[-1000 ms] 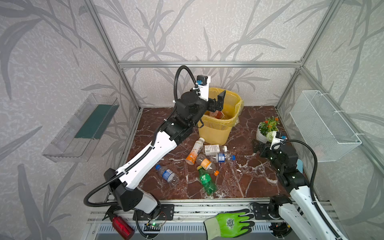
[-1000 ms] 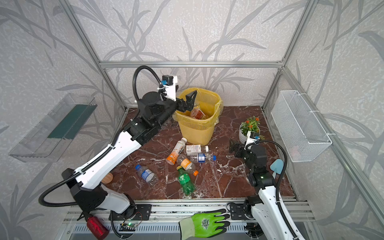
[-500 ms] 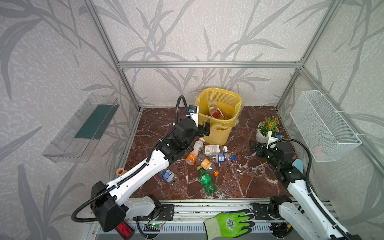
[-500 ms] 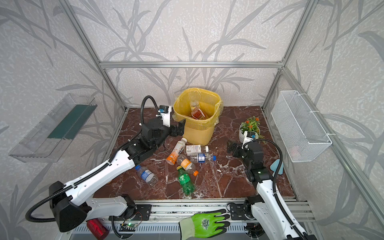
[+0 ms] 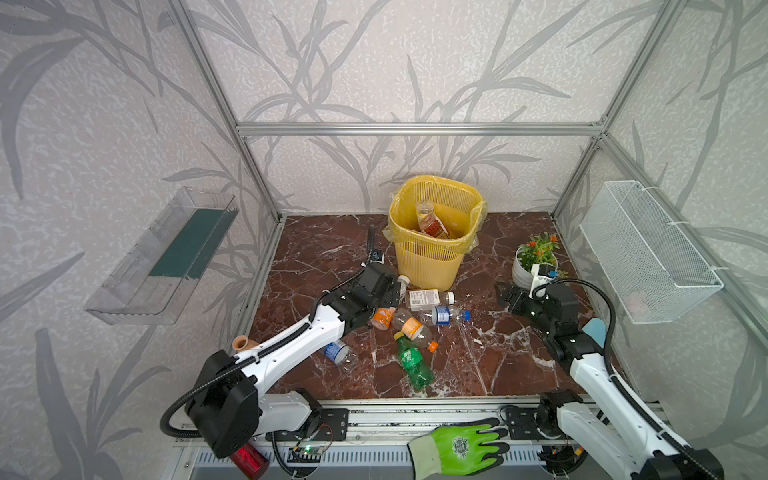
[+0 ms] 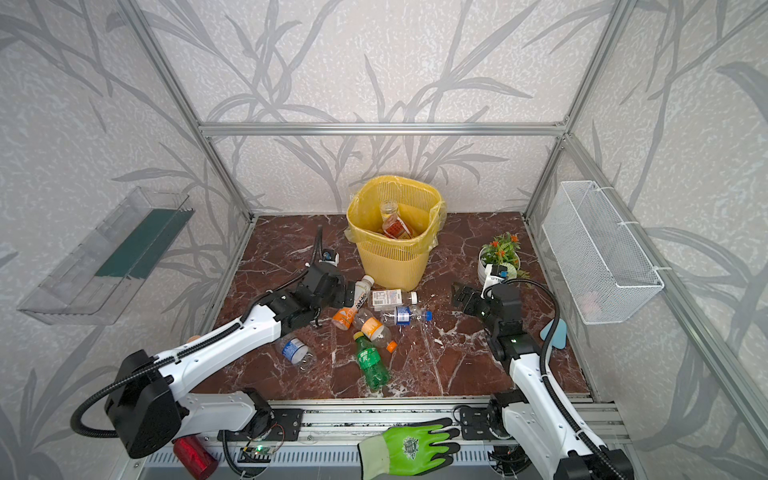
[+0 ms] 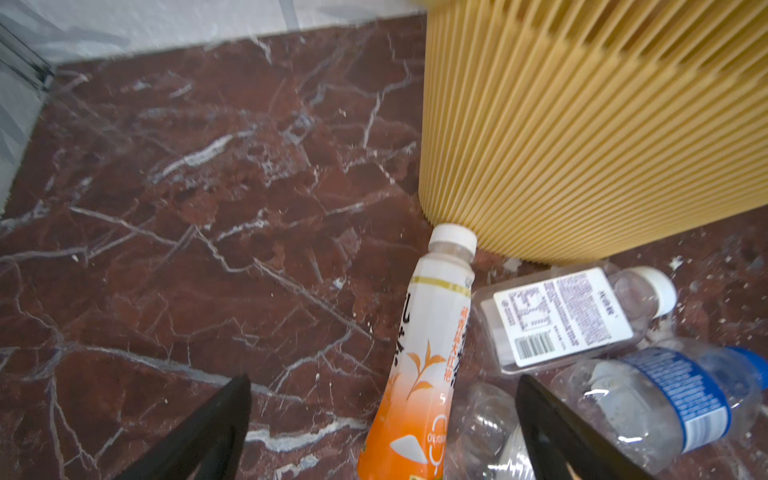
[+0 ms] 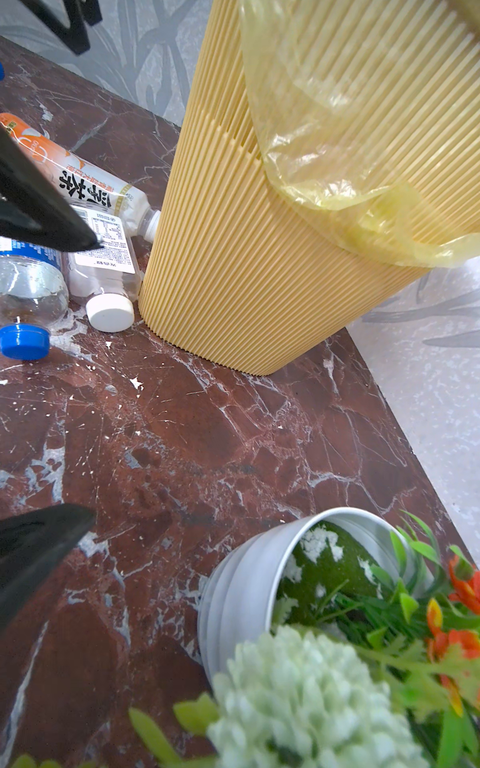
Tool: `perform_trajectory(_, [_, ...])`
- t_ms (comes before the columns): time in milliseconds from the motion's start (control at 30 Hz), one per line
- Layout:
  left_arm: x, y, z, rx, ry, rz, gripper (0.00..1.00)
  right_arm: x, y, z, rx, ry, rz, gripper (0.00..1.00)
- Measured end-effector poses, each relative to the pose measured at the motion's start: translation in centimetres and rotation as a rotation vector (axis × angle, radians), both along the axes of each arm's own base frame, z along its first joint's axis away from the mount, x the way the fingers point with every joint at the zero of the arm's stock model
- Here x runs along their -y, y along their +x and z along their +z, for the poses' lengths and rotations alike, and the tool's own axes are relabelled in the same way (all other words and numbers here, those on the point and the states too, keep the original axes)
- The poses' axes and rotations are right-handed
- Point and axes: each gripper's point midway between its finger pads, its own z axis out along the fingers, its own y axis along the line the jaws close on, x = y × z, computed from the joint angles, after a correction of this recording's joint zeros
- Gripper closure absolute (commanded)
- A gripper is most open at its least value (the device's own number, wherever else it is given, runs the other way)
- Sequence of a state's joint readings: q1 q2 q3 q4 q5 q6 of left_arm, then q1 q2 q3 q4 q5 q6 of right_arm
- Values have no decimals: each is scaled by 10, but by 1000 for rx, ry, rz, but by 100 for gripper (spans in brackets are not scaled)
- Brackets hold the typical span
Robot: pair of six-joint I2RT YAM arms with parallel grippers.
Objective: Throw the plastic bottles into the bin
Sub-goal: 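Lower the left gripper onto the white milk-tea bottle beside the bin, then close the left gripper on the white milk-tea bottle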
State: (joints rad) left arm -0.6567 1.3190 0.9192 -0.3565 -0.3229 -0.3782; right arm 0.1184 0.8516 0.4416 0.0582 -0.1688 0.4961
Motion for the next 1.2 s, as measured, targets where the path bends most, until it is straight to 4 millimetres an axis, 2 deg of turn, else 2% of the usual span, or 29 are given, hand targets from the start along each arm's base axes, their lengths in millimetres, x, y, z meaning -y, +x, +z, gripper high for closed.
perform_trajectory(300, [4, 8, -55, -193, 6, -30, 18, 0, 2, -2, -8, 7, -5, 6])
perform_trajectory(433, [8, 9, -72, -255, 2, -50, 19, 0, 2, -3, -8, 7, -6, 6])
perform_trajectory(800, [22, 11, -88, -331, -13, -124, 20, 0, 5, -14, -39, 13, -11, 7])
perform_trajectory(1200, [3, 12, -110, -409, 39, -71, 26, 0, 6, -15, -36, 23, -15, 7])
